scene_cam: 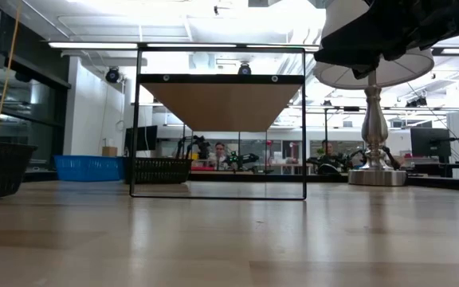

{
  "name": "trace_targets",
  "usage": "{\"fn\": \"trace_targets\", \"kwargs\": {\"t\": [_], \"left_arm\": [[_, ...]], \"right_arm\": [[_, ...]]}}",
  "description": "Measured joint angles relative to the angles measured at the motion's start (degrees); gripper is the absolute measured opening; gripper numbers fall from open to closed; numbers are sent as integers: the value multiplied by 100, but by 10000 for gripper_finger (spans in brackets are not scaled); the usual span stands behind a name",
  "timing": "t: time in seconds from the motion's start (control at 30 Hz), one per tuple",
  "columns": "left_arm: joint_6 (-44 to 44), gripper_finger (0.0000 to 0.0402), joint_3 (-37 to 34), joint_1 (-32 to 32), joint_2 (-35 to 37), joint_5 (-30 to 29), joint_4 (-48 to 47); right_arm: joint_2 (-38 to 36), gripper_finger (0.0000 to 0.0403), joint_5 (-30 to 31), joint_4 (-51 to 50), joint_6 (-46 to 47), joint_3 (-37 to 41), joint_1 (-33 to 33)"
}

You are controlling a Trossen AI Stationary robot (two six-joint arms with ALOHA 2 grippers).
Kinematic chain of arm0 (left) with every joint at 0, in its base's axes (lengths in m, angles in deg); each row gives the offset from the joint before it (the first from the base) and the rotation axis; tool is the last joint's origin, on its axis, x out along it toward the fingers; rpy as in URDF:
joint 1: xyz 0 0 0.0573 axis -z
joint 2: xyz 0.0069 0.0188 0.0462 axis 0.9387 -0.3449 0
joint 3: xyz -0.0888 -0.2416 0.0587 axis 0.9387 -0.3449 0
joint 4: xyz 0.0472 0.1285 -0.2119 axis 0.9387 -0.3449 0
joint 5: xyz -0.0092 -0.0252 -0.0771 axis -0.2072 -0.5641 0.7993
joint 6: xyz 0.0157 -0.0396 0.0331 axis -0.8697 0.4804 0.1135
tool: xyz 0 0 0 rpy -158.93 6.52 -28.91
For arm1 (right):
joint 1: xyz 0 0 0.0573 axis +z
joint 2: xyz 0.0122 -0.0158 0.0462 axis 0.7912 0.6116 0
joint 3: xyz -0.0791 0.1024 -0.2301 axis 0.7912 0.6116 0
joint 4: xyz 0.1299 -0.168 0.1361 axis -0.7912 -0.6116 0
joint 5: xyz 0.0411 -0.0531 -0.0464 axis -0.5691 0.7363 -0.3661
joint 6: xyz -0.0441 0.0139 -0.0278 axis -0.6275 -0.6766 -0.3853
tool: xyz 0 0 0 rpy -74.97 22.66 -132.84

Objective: Stack baskets on shelf by color
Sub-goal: Stack the red bin on top of the red bin on the shelf

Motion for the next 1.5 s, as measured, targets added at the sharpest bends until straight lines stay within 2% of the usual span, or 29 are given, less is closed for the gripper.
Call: {"fn": "trace_targets", "kwargs": {"t": [0.1,0.17,0.37,0.63,0.83,1.07,1.23,1.5], "left_arm": [[-252,25,4,-43,44,24,192],[-450,7,56,-73,64,26,275],[-1246,3,496,-246,69,1,324],[-1754,14,800,-439,77,36,322],[-1522,49,800,-330,77,10,227],[-1249,129,800,-209,75,-419,-46],[-1112,177,798,-205,-40,-339,-184],[-522,195,796,-210,-359,9,-743]], "right_arm": [[0,149,0,0,1,0,0],[0,149,0,0,1,0,0],[0,149,0,1,1,0,1],[0,149,0,2,1,0,1],[0,149,0,-44,1,0,0],[0,149,0,-42,1,0,0],[0,149,1,-42,0,0,2],[3,149,2,-47,1,0,2]]}}
